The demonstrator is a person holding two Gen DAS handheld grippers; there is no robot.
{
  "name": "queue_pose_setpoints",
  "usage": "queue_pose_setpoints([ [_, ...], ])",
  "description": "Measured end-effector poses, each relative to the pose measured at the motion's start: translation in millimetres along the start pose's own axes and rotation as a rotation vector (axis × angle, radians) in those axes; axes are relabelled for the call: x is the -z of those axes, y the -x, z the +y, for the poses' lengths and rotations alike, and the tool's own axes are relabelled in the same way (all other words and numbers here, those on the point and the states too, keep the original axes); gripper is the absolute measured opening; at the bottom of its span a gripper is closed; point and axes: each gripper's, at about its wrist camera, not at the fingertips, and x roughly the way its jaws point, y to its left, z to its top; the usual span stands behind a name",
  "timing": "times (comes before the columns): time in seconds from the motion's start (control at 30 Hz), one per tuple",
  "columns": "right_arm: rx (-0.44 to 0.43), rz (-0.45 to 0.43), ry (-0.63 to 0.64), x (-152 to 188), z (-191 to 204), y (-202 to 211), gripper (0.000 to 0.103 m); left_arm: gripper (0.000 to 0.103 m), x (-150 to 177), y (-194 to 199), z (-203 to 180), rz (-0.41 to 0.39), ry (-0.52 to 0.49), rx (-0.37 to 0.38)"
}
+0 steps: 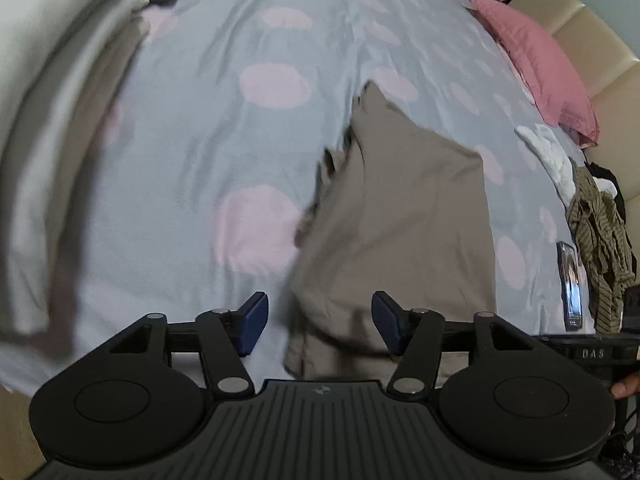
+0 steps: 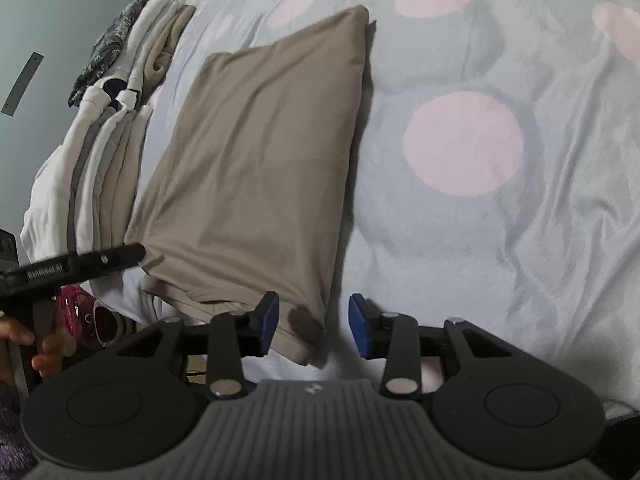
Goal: Fold clothes
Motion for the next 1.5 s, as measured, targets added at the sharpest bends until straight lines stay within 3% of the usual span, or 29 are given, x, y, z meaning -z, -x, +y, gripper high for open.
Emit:
queue_pose_setpoints([
  [0.1,-0.007,0.017,-0.005,1,0,-7,0.042,0.052,5,-15,-2,0.056,0.005,-0.040],
  [0.23,-0.038,0.026,-0.010,0,3,-15,0.041,0.048,4,-26,-1,0.069,0.036,-0.022],
  [0.3,-0.041,0.026,-0.004,0,6,-21,0.039,0.038,2,-30,-2,0.064,0.037,-0.014],
  [0.37,-0.033,0.023,0.009,1,8,-20,0.017,0.019,1,-31,-6,0.060,0.018,-0.007],
  [0.4,-0.033,0.021,0.012,2,8,-19,0.013,0.008,1,-31,-8,0.058,0.011,0.000],
  [0.43,-0.052,0.021,-0.004,1,7,-16,0.009,0.007,1,-29,-11,0.053,0.003,0.005],
  [0.63,-0.145,0.032,-0.039,-3,19,-1,0.008,0.005,-11,-5,-22,0.029,-0.063,0.008],
  [0.9,-0.220,0.049,-0.091,5,60,-4,0.007,0.005,-49,36,-21,0.049,-0.179,-0.068],
  [1.03,-0.194,-0.007,-0.035,0,85,-3,0.007,0.005,-56,37,-15,0.063,-0.166,-0.066],
  [1.2,-0.157,-0.050,-0.032,-16,72,24,0.007,0.005,-48,28,-7,0.071,-0.098,-0.012],
  [1.37,-0.082,-0.014,-0.025,-20,48,30,0.007,0.005,-34,14,-8,0.097,-0.028,0.097],
  [1.5,-0.055,0.033,-0.018,-11,39,11,0.007,0.005,-26,-4,-18,0.119,-0.067,0.056],
])
